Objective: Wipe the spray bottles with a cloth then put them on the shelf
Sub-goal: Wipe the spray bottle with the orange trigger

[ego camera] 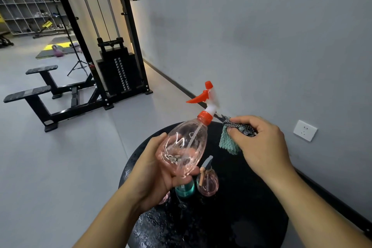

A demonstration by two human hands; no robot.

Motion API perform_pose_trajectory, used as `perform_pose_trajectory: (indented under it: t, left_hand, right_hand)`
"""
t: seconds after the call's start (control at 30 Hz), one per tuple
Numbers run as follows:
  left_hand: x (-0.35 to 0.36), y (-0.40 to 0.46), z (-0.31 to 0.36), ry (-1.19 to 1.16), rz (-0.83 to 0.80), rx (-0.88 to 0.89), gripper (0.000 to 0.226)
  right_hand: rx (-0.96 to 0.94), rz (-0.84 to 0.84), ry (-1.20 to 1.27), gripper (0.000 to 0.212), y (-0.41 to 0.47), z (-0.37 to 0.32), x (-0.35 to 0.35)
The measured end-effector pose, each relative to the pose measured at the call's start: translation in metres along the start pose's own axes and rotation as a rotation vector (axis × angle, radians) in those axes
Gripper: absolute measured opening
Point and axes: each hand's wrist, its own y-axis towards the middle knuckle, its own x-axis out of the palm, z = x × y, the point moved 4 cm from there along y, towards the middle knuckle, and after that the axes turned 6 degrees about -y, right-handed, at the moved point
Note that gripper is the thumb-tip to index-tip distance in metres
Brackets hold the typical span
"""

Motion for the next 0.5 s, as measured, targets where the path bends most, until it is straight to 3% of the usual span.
perform_pose_trajectory:
  t: [0.2, 0.33, 0.5]
  left_hand:
    - [-0.002, 0.0, -0.0057, -0.085, -0.076, -0.124, 0.065]
    - [0.0002, -0.0036, -0.0014, -0.086, -0.151, -0.105, 0.081]
    - [0.0, -0.0021, -0.0012, -0.016, -0.073, -0.083, 0.087]
  right_hand:
    - [0.001, 0.014, 0.004, 0.017, 0.003, 0.0012, -0.004]
    - [0.006, 0.03, 0.018, 0.015, 0.0031, 0.0015, -0.0041]
    - [0.009, 0.057, 0.047, 0.015, 0.0041, 0.0009, -0.0088]
